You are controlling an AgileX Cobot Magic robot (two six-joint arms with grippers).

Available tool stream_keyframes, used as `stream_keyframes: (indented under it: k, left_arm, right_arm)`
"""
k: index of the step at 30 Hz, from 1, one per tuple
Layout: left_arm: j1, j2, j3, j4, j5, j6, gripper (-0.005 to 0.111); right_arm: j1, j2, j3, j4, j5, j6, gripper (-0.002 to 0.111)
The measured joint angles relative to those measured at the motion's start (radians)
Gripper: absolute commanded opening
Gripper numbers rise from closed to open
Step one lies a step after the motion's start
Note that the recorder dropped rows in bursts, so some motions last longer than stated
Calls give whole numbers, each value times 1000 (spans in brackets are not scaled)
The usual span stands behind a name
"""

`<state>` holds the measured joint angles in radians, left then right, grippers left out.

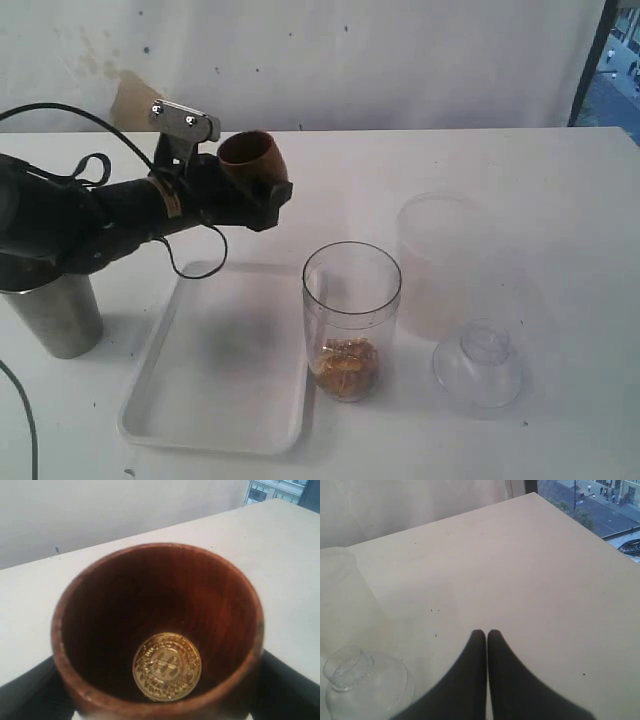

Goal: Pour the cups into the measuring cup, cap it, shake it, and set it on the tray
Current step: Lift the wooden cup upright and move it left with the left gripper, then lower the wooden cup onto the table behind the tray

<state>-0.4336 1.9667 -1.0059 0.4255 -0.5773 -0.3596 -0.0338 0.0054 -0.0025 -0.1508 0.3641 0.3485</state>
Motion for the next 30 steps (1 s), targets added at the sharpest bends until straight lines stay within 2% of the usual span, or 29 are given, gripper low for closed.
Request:
stream_keyframes:
  k: [5,9,15,18,22,30]
  left_arm:
    - [-26,0,54,-233,-118,103,0]
    - [-26,2,92,-295,-169,128,0]
    - [-45,20,77,-294,-66,223,0]
    - [-45,32,45,-352,-22,260,0]
    - [-45,68,-8,-425,-3,286,0]
    - [-45,150,-60,-453,29,289,0]
  right_arm:
    - [0,0,0,0,0,0,0]
    - [0,0,0,0,0,0,0]
    - [0,0,0,0,0,0,0]
    - [0,0,0,0,0,0,0]
    - [0,0,0,0,0,0,0]
    - [0,0,0,0,0,0,0]
